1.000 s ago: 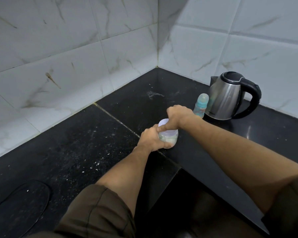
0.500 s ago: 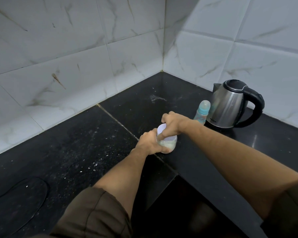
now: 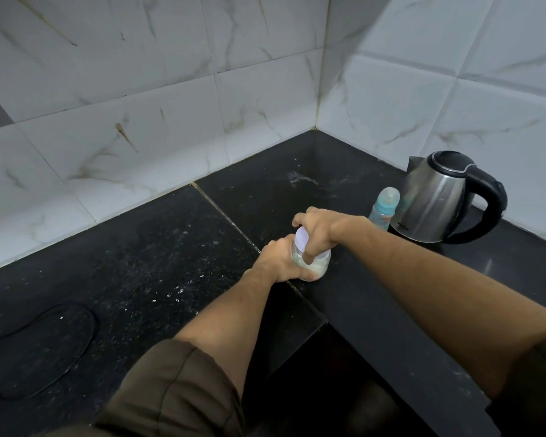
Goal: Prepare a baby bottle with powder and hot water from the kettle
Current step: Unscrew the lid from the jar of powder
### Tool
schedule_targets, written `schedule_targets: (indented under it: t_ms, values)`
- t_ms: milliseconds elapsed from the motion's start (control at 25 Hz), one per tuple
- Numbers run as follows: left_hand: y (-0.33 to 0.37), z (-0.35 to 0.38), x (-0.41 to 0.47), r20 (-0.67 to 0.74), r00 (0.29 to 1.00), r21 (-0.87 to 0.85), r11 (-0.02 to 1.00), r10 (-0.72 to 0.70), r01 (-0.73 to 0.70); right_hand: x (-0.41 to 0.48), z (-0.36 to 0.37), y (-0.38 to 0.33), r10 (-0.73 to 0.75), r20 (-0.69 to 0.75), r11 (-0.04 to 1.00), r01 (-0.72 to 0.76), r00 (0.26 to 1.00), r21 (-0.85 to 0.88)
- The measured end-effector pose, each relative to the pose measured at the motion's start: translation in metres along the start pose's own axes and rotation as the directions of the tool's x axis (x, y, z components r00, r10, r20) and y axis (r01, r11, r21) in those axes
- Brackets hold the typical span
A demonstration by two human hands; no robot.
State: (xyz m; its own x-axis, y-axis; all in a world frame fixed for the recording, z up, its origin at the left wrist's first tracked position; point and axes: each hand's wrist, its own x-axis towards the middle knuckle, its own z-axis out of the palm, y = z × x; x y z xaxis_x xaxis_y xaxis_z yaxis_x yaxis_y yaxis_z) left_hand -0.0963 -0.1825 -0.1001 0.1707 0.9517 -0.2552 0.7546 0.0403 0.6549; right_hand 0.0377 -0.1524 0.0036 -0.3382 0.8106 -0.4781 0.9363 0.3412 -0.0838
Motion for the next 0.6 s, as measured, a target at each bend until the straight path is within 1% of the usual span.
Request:
schedule_targets:
  t_ms: [80, 160, 240, 320, 400, 440, 520, 560, 600]
  values:
    - [-0.002, 0.001, 0.001, -0.002, 1.000, -0.012, 1.000, -0.005, 0.005, 0.002, 0.005, 0.000, 0.009, 0.000, 1.000, -0.009, 1.000, -0.020]
    - [-0.003, 0.002, 0.001, 0.001, 1.000, -0.023, 1.000, -0.002, 0.002, 0.002, -0.001, 0.002, -0.017, -0.038, 1.000, 0.016, 0.999, -0.026]
    - [-0.002, 0.001, 0.000, 0.000, 1.000, -0.039, 0.999, 0.007, -0.007, -0.001, -0.017, 0.007, -0.042, -0.110, 0.998, 0.046, 0.993, 0.030]
    - [-0.002, 0.001, -0.001, 0.002, 1.000, -0.046, 0.999, 0.025, -0.025, -0.002, -0.032, 0.014, -0.015, -0.234, 0.978, 0.063, 0.972, 0.198]
    - [-0.005, 0.001, -0.002, 0.015, 1.000, -0.051, 0.998, 0.026, -0.025, 0.003, -0.040, 0.023, 0.055, -0.352, 0.914, 0.094, 0.934, 0.393]
    - [-0.006, 0.001, -0.003, 0.029, 0.999, -0.053, 0.998, 0.023, -0.022, 0.008, -0.039, 0.027, 0.101, -0.388, 0.868, 0.110, 0.916, 0.484]
    - [-0.012, -0.004, -0.004, 0.053, 0.999, -0.042, 0.999, 0.010, -0.008, 0.021, -0.032, 0.032, 0.172, -0.405, 0.770, 0.134, 0.898, 0.624]
    - [-0.015, -0.009, -0.005, 0.063, 0.998, -0.036, 0.999, -0.005, 0.008, 0.028, -0.027, 0.033, 0.188, -0.396, 0.738, 0.137, 0.899, 0.661]
    - [-0.020, -0.016, -0.007, 0.066, 0.997, -0.033, 0.999, -0.025, 0.027, 0.035, -0.022, 0.033, 0.188, -0.380, 0.729, 0.131, 0.906, 0.672]
